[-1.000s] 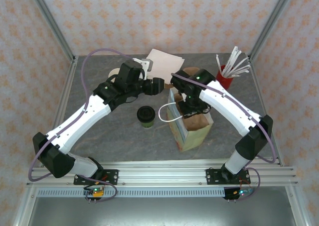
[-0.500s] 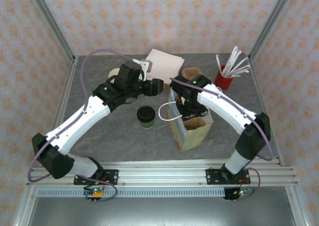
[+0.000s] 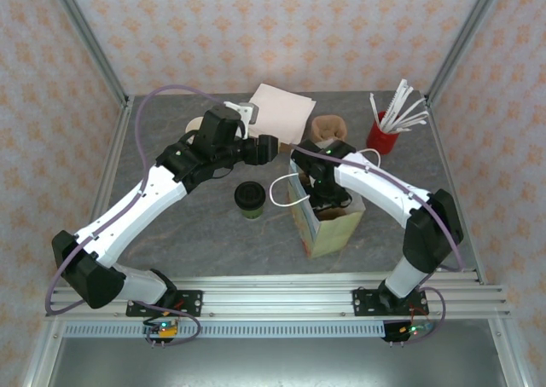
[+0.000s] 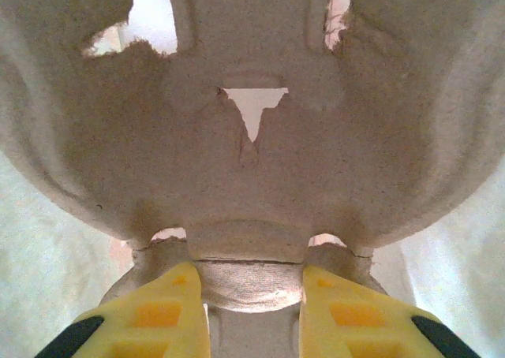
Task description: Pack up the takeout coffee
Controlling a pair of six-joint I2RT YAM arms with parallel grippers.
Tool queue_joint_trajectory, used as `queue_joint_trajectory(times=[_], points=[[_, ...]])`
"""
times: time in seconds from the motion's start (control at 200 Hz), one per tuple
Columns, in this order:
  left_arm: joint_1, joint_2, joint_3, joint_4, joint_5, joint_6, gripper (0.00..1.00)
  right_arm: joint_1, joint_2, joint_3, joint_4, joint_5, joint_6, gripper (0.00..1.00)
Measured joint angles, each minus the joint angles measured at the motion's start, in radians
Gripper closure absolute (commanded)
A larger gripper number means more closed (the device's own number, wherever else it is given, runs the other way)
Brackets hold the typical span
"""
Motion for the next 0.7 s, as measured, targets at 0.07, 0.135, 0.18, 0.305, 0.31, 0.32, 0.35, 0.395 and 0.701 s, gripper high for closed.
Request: queue_joint_trajectory(times=[0.07, 0.135, 0.18, 0.305, 0.31, 0.32, 0.35, 0.395, 0.701], points=[[0.0, 0.0, 0.0, -0.001, 0.0, 0.001, 0.26, -0.001, 0.006, -0.019, 0.03, 0.002, 0.0, 0.7], [0.0, 0.0, 0.0, -0.005, 0.0, 0.005, 0.26, -0.001, 0.011, -0.04, 0.06, 0.003, 0.0, 0.7], [0.0, 0.0, 0.0, -0.007, 0.0, 0.007, 0.26, -0.001, 0.017, -0.055, 0.082, 0.003, 0.0, 0.69], [0.0, 0.0, 0.0, -0.008, 0.0, 0.007, 0.26, -0.001, 0.039, -0.093, 0.136, 0.006, 0.0, 0.69], [0.0, 0.0, 0.0, -0.008, 0.0, 0.007, 0.26, -0.001, 0.04, -0.093, 0.137, 0.006, 0.0, 0.69], [0.0, 0.0, 0.0, -0.008, 0.0, 0.008, 0.26, -0.001, 0.041, -0.096, 0.141, 0.007, 0.0, 0.69], [0.0, -0.001, 0.0, -0.008, 0.0, 0.008, 0.26, -0.001, 0.045, -0.106, 0.156, 0.009, 0.0, 0.69], [0.0, -0.001, 0.0, -0.008, 0.0, 0.008, 0.26, -0.001, 0.047, -0.119, 0.173, 0.012, -0.001, 0.69], [0.0, -0.01, -0.01, -0.008, -0.004, 0.016, 0.26, -0.005, 0.057, -0.215, 0.271, 0.047, -0.001, 0.64]])
